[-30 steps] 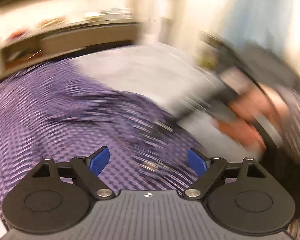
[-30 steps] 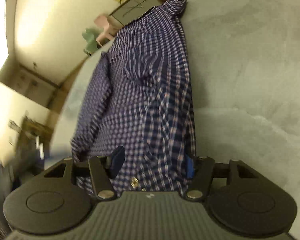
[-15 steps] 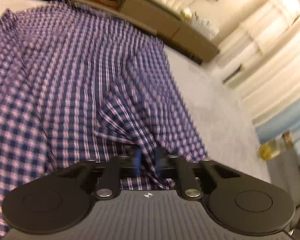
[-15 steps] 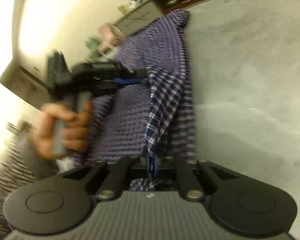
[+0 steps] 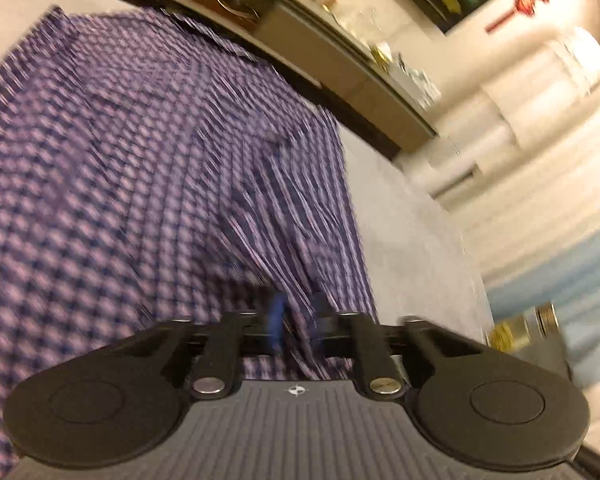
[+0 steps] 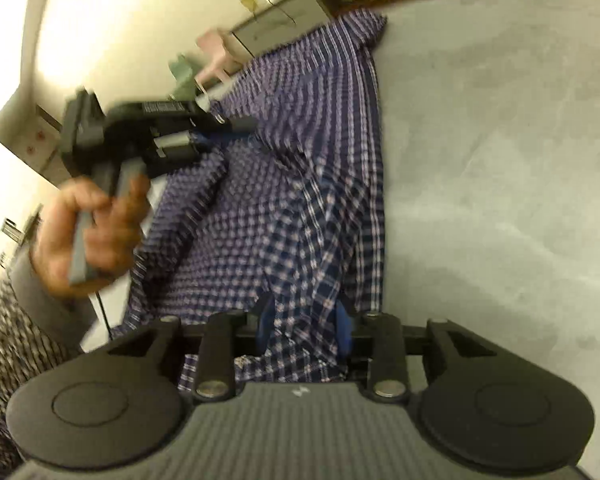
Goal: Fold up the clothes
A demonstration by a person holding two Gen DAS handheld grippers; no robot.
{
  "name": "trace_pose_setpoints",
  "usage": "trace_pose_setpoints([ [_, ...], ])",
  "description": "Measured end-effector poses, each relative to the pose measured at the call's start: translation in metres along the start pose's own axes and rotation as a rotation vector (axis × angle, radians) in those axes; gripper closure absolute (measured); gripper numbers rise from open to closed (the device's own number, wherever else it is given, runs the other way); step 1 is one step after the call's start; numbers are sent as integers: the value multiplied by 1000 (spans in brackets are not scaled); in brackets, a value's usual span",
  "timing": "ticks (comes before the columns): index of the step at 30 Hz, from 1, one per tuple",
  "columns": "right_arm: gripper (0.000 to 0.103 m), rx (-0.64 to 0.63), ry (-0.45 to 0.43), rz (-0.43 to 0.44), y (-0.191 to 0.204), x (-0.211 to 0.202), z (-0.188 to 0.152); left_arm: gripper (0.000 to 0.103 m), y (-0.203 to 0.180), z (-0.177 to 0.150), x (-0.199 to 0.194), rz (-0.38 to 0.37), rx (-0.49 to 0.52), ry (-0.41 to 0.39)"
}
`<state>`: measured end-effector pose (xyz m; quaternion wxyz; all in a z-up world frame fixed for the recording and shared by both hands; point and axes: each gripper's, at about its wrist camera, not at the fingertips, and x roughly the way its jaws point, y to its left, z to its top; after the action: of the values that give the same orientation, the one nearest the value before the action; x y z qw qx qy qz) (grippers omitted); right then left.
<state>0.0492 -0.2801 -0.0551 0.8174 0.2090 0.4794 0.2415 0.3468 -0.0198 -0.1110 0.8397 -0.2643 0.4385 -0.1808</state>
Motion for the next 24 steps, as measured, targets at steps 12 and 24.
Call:
trace_pose_setpoints([
  [12, 81, -229, 60, -166, 16, 19, -11, 101, 29, 12, -18, 116, -1, -39],
  [24, 75, -413, 10, -187, 61, 38, -35, 61, 63, -150, -173, 147, 222, 94],
])
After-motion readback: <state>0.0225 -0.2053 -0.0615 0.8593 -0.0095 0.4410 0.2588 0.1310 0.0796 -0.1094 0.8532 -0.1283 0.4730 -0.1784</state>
